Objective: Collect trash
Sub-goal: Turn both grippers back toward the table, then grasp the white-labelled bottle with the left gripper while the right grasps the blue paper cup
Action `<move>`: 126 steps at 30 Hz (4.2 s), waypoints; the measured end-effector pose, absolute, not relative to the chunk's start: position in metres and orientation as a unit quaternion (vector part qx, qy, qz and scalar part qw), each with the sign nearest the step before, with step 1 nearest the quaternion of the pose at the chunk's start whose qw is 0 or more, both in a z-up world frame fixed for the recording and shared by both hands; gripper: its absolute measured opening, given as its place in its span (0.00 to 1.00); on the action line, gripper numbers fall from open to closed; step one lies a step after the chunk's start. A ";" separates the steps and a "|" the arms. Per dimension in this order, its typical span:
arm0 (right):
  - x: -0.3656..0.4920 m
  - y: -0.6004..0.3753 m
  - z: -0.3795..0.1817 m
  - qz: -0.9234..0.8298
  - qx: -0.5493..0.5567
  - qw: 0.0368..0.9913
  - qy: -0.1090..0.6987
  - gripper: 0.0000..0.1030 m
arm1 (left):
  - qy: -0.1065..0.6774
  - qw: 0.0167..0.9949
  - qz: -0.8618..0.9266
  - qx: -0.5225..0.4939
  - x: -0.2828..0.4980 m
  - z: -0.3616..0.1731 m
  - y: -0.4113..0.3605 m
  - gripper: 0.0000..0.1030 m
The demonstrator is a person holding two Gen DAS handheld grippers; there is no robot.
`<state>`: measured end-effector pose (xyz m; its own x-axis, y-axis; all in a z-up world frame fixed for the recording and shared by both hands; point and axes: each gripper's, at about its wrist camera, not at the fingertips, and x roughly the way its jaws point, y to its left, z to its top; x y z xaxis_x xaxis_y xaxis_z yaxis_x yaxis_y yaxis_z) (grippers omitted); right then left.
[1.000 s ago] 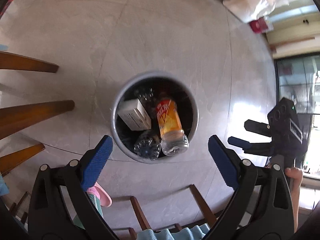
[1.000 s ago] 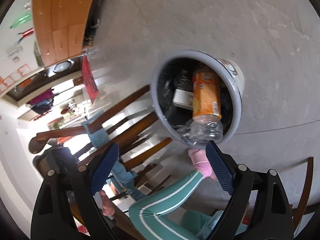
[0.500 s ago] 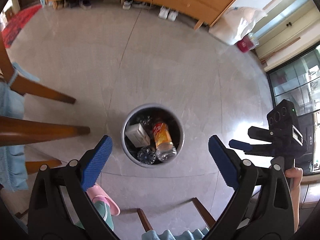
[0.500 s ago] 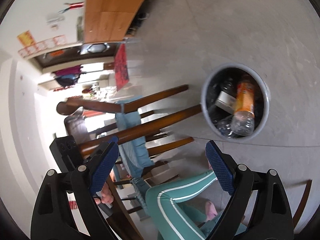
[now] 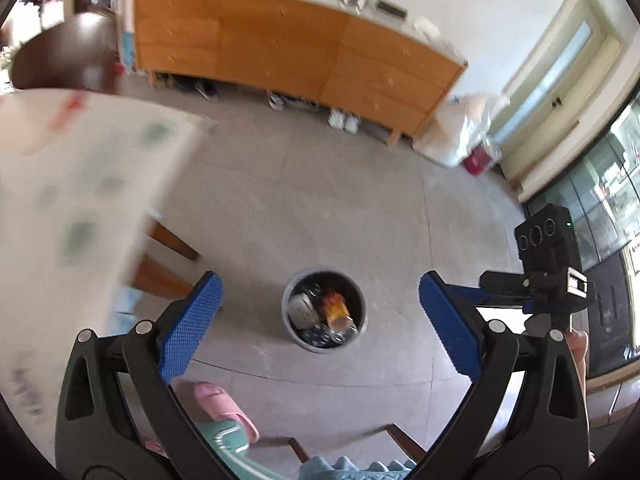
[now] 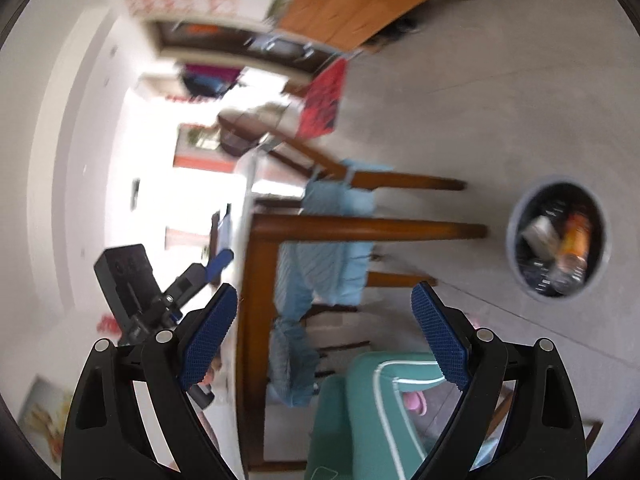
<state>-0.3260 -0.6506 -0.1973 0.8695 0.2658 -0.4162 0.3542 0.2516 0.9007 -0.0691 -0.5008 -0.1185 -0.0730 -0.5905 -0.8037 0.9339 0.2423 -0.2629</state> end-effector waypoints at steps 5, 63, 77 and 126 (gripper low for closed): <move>-0.231 -0.609 -0.156 0.044 0.560 0.773 0.295 0.86 | 0.427 0.704 -0.543 0.163 -0.015 -0.078 -0.433 0.93; 0.190 -0.335 -0.096 0.258 0.396 0.747 0.467 0.86 | 0.473 0.837 -0.274 -0.012 0.205 -0.098 -0.030 0.93; 0.296 -0.288 -0.097 0.344 0.345 0.716 0.500 0.86 | 0.489 0.832 -0.262 -0.017 0.244 -0.092 -0.010 0.93; 0.478 -0.122 -0.104 0.423 0.077 0.480 0.765 0.58 | 0.521 0.517 0.330 -0.594 0.115 -0.158 0.026 0.93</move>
